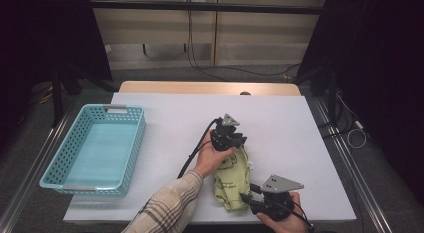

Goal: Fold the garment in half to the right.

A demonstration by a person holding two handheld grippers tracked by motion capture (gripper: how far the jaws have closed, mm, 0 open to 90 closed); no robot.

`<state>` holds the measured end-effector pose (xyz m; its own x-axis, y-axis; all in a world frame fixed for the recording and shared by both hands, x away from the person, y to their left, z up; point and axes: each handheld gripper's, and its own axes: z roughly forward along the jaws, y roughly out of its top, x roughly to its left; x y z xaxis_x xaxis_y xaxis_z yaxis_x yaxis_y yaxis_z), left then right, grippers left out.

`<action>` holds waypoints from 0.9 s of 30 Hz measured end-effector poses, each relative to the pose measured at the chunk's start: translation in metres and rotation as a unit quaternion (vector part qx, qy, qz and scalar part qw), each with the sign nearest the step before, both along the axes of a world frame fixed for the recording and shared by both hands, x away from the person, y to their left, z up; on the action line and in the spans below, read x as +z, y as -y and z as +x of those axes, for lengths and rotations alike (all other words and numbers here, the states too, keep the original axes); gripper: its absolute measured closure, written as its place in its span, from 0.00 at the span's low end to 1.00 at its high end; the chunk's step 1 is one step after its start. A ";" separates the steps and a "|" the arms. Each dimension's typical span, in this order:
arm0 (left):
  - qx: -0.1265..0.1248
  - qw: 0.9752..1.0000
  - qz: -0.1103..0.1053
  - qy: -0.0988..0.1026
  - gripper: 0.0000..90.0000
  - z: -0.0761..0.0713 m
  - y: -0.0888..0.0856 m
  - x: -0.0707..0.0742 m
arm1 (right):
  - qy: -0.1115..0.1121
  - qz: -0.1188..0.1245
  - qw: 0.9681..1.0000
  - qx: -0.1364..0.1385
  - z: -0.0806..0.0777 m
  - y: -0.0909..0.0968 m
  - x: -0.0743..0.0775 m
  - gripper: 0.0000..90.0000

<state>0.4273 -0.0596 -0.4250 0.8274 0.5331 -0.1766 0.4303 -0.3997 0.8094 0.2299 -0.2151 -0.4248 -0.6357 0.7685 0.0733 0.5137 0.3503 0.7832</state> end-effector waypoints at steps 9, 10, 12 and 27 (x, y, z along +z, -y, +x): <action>0.007 1.000 -0.021 0.006 0.66 -0.002 -0.006 0.006 | 0.004 0.003 1.000 -0.013 0.002 0.005 0.002 0.59; 0.010 1.000 -0.016 0.008 0.64 -0.002 -0.008 0.006 | 0.003 0.002 1.000 -0.014 0.002 0.006 0.002 0.59; 0.021 0.999 -0.019 0.013 0.54 -0.002 -0.012 0.006 | 0.004 0.003 1.000 -0.018 0.002 0.006 0.002 0.58; 0.061 0.997 -0.026 0.027 0.21 -0.001 -0.060 0.011 | 0.015 -0.008 0.998 -0.053 0.010 0.016 0.006 0.50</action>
<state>0.4264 0.0003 -0.4136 0.7659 0.6217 -0.1639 0.4292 -0.3046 0.8503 0.2395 -0.2312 -0.4187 -0.5530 0.8320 0.0432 0.5254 0.3080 0.7932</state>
